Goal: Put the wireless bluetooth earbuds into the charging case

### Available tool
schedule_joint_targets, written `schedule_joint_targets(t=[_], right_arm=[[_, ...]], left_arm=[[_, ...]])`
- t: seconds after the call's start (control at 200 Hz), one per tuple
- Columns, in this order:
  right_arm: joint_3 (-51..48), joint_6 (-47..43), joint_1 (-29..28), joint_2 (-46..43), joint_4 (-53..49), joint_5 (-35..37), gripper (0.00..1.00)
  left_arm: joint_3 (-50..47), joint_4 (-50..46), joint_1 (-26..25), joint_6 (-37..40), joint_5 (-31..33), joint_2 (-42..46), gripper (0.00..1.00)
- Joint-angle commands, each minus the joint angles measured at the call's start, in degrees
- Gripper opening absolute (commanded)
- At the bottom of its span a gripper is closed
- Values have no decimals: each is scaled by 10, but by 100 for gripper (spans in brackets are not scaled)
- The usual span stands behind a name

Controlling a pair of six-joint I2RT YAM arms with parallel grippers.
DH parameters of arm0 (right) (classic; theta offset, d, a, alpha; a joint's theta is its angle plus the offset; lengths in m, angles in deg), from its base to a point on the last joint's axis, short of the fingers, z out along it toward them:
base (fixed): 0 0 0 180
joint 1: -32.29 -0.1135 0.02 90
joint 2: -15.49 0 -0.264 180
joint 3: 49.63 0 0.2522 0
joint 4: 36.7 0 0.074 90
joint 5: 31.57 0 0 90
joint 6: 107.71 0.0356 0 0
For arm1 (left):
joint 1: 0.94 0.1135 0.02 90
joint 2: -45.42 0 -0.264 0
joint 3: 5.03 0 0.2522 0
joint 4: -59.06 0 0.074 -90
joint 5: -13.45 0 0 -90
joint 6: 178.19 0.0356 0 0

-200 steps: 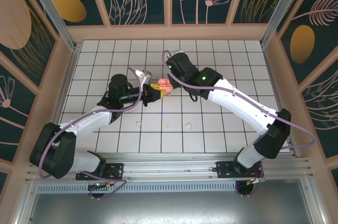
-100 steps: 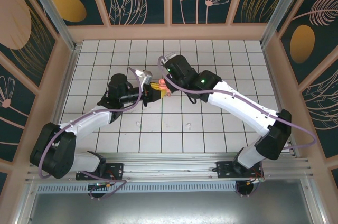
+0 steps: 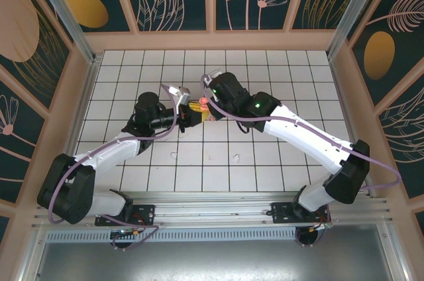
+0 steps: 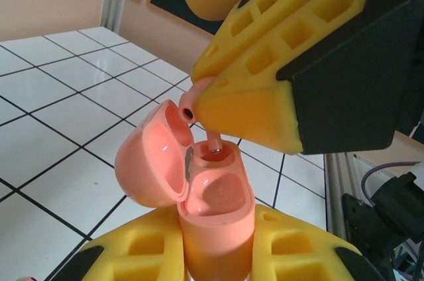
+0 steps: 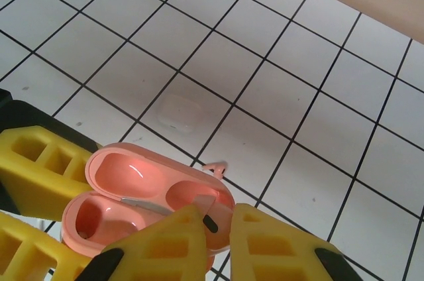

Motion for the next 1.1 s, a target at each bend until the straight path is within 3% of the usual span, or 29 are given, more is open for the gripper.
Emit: schedule_joint_targets(t=[0.0,0.28,0.671,1.096], right_arm=[[-9,-12,-5,-18,8,-11,11],[-18,-18,-7,-19,-4,-20,11],[-12,3,-2,-13,-22,-115,22],[20,27,6,-6,-37,-122,27]], left_arm=[[17,32,-3,-12,-16,7,1],[21,37,-3,-17,-12,9,1],[21,43,-3,-24,-11,13,1],[16,41,-3,-23,-9,26,1]])
